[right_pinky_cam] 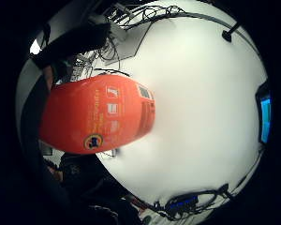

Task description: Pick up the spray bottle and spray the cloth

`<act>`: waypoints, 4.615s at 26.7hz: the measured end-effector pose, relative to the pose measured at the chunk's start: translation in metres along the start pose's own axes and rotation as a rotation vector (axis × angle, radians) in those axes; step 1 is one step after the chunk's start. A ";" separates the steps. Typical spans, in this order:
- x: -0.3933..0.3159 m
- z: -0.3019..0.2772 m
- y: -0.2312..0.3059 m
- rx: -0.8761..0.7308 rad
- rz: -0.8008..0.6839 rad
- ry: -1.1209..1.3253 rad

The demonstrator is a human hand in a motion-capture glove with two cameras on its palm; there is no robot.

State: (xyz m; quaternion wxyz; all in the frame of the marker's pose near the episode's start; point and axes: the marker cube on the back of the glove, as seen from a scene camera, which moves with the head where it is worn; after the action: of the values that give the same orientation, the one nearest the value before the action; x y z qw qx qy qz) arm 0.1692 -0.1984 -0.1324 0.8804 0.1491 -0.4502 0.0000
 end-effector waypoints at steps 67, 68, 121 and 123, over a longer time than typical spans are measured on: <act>-0.078 0.103 0.098 -0.884 0.404 1.009; -0.078 0.107 0.107 -0.924 0.422 1.036; -0.198 0.306 0.030 -0.507 -0.443 0.552; -0.196 0.315 0.023 -0.461 -0.455 0.444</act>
State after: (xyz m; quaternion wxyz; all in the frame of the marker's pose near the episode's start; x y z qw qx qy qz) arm -0.2004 -0.2326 -0.1085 0.9443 0.0397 -0.1923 -0.2640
